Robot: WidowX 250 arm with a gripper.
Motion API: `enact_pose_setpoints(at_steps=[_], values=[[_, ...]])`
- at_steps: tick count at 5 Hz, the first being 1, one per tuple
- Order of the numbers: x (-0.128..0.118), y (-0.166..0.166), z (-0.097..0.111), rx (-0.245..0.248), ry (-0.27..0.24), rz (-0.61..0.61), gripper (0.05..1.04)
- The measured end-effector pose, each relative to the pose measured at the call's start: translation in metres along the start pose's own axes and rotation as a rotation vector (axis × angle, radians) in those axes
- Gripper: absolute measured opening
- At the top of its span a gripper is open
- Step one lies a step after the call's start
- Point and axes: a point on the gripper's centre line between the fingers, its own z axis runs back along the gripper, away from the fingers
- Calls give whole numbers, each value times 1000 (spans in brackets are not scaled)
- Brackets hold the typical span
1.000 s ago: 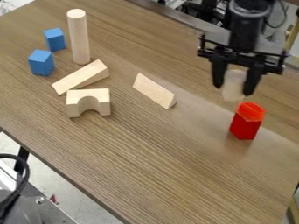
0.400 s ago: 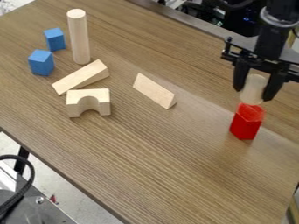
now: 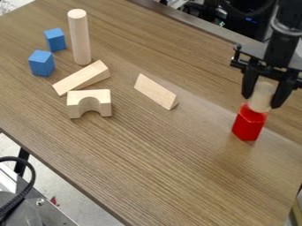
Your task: Take the white cylinder and put it on top of the red cylinder
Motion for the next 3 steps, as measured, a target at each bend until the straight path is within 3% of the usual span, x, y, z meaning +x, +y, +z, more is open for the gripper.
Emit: enact_pose_setpoints(at_steps=[3], values=[[1,0,-6,9,8,-1,550]])
